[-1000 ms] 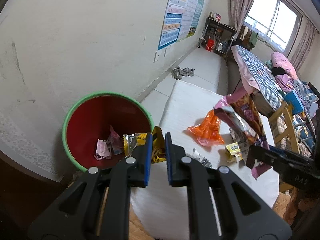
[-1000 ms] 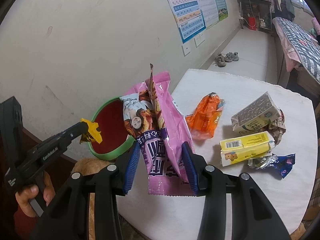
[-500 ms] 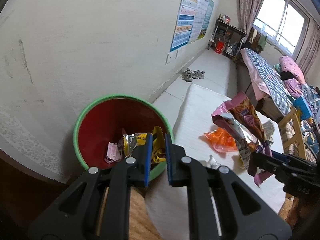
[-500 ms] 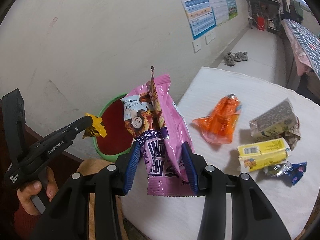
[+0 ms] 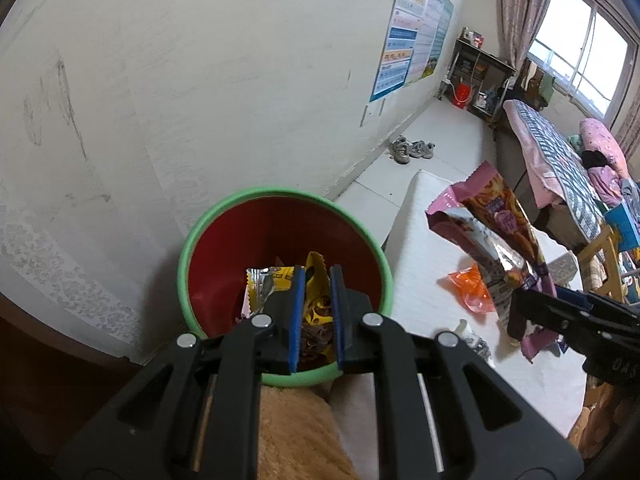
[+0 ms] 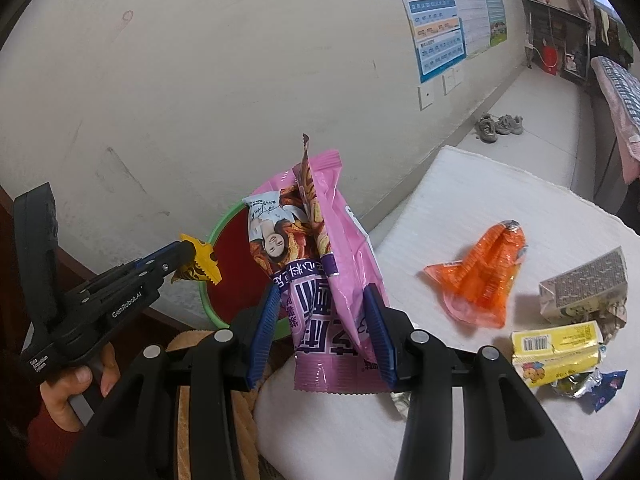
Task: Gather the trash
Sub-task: 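Carry the yellow wrapper and pink snack bag in both tools over the bin, then open both tools to drop the yellow wrapper and pink bag into the bin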
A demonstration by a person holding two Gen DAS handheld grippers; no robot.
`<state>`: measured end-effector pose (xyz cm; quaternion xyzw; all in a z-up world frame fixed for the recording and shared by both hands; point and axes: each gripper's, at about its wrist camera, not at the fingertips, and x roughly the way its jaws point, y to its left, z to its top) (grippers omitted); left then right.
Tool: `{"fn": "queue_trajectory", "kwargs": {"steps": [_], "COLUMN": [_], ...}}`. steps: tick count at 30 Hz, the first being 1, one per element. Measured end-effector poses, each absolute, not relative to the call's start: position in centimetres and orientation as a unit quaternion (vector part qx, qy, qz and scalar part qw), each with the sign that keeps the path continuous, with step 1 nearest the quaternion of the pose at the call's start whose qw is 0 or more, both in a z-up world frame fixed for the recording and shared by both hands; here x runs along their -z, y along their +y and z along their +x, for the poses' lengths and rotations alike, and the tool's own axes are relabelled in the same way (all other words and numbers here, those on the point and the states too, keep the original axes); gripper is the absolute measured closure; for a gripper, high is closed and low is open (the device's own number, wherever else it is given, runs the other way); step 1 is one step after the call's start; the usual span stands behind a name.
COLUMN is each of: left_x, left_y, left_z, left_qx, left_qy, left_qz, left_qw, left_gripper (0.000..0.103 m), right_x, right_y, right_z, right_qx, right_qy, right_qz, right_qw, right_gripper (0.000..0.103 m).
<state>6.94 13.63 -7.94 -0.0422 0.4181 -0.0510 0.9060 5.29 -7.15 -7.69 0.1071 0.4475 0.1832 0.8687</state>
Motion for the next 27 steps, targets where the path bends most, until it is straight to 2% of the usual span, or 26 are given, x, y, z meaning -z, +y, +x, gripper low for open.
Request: {"fn": "queue_trajectory", "kwargs": {"steps": [27], "left_x": [12.5], "left_y": [17.3], "left_z": [11.0], "left_qx": [0.022], "left_qy": [0.461], "left_qz": [-0.068], "left_qw": [0.885], "left_gripper": [0.091], "right_x": [10.6], "right_y": [-0.8], "right_z": [11.6], "right_qx": [-0.210], "right_qy": [0.500], "right_qz": [0.070], "right_qw": [0.837], "right_gripper": [0.061]}}
